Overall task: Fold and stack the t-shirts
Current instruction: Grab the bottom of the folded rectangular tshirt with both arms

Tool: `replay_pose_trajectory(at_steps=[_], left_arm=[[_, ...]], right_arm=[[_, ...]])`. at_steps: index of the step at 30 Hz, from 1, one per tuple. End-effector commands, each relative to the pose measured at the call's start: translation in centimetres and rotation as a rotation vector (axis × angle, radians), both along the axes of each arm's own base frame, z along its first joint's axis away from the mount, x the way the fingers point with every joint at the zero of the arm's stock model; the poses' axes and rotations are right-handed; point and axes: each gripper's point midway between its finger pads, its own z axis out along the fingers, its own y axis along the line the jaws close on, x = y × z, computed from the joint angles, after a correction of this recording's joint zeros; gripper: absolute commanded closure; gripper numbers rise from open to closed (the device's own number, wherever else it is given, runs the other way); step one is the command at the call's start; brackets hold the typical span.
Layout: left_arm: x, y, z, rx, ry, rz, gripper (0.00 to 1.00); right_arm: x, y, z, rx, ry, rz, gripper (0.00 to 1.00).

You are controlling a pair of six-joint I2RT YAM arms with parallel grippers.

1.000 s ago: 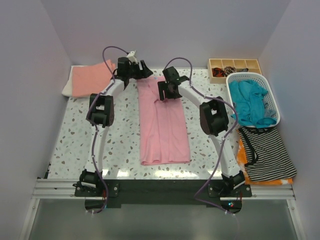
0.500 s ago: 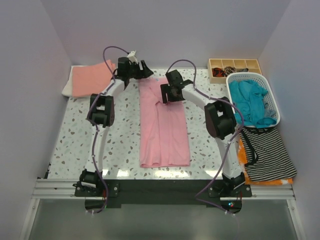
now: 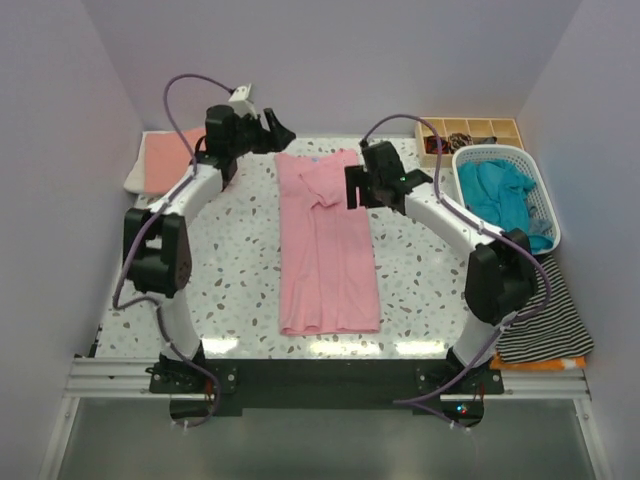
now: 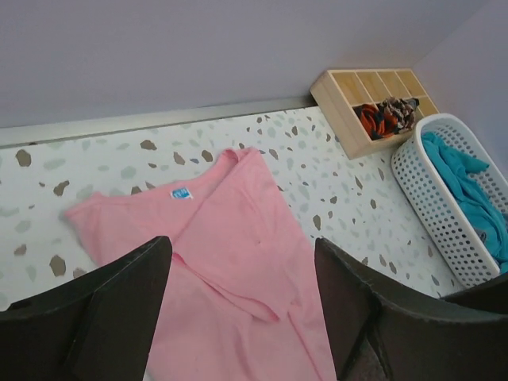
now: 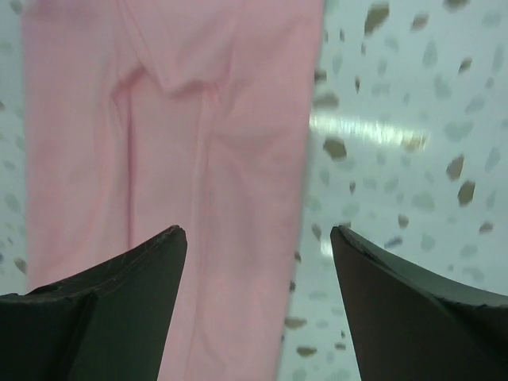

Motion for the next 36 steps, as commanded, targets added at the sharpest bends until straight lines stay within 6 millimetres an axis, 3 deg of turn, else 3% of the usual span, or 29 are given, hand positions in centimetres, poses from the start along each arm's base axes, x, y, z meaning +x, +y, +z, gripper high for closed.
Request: replay_pose_trajectory(at_steps=[1,2,3,4,5,6,7,10,11,17,22,29,36], left_arm=[[-10.1,-1.4,-4.2,0.018,0.108,0.037,0.23],[-12.1,-1.6,-5.2,0.025,0.131,0.04,0.23],[-15.7,-2.2,-6.8,0.041,0.168,0.035,0.23],[-17.6,-2.4,-7.5,0.043,0.19,0.036,0.23],[-19.2,-2.3,-6.5,0.035,0.168,0.053,0.23],[-21.8,-2.4,-8.8,0.053,0.22,0.04,0.23],[-23.1,-2.3,-9.3,0.042,0.252,0.049,0.23],[-26.7,-1.4,-10.3,0.045,0.308,0.068,0.24],[-27.3,-0.9,-9.6,0.04,0.293,0.089,0.23],[-32.5,1.2,-12.6,0.068,0.439,0.128,0.23],[-36.4,1.5,-15.3,0.047,0.566,0.111,0.26],[-40.7,1.5,-17.7,-0.008,0.688,0.063,0.31],[-42.9,1.1,-18.7,-0.021,0.758,0.024,0.34]], right_arm=[[-8.5,-1.9,-4.7,0.047,0.223,0.005,0.22],[-11.2,-2.4,-6.9,0.056,0.297,0.028,0.22],[-12.2,-2.5,-5.7,0.087,0.268,0.039,0.22],[-13.3,-2.6,-6.0,0.112,0.286,0.04,0.22],[-15.2,-2.9,-6.9,0.123,0.332,0.052,0.22],[-16.0,-3.2,-6.9,0.128,0.338,0.051,0.22],[-16.9,-3.6,-6.2,0.137,0.332,0.05,0.22],[-19.5,-4.3,-6.5,0.151,0.383,0.061,0.22],[-20.6,-4.5,-7.2,0.151,0.413,0.061,0.22],[-24.6,-4.9,-9.8,0.199,0.536,0.055,0.22],[-26.8,-5.0,-10.9,0.231,0.601,0.047,0.22],[-28.3,-4.8,-11.3,0.271,0.647,0.061,0.23],[-29.3,-4.4,-11.8,0.3,0.689,0.076,0.23]])
